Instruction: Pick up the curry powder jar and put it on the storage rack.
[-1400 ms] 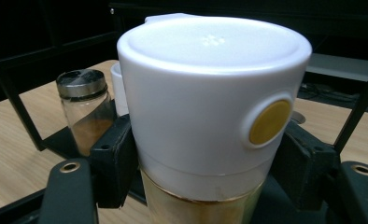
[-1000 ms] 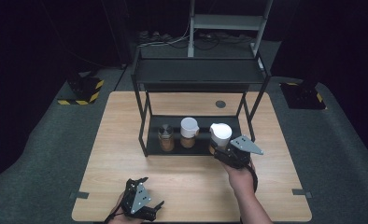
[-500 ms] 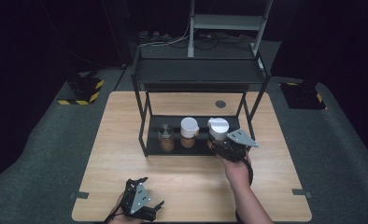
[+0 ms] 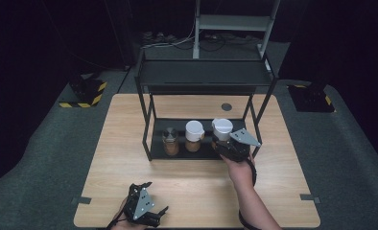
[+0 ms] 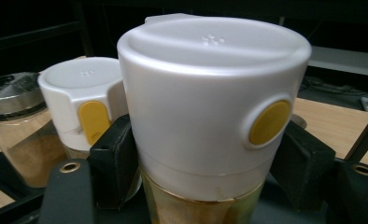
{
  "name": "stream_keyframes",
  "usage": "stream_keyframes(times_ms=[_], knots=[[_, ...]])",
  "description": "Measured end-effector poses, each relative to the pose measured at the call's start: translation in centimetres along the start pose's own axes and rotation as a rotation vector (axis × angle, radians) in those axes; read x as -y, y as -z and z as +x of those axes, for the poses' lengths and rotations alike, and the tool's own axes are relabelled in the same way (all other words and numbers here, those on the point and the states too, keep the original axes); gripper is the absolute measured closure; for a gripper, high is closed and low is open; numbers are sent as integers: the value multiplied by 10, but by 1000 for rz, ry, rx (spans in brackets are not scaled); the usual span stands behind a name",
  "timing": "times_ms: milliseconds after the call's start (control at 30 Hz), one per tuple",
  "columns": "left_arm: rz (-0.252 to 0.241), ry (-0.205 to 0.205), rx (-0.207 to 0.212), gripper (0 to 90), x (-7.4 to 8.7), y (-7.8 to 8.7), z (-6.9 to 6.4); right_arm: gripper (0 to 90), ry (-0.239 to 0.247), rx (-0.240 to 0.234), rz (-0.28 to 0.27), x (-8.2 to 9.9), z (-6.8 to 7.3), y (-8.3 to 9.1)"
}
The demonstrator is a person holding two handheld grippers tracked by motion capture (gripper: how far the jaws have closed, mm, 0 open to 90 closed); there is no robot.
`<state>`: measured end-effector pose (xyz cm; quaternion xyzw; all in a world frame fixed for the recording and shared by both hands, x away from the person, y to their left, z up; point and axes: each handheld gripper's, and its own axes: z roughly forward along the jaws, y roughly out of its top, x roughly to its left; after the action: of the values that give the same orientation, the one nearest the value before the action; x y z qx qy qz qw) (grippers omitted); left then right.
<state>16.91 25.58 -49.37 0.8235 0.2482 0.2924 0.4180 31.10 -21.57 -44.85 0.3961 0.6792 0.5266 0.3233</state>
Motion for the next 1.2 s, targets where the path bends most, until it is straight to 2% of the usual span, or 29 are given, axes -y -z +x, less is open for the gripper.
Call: stream_keyframes(times_ms=[633, 1200], knots=[[-6, -9, -1, 12, 1, 1, -1, 305, -7, 15, 38, 9, -2, -20], [-17, -1, -3, 12, 3, 2, -1, 305, -19, 15, 57, 16, -3, -27]])
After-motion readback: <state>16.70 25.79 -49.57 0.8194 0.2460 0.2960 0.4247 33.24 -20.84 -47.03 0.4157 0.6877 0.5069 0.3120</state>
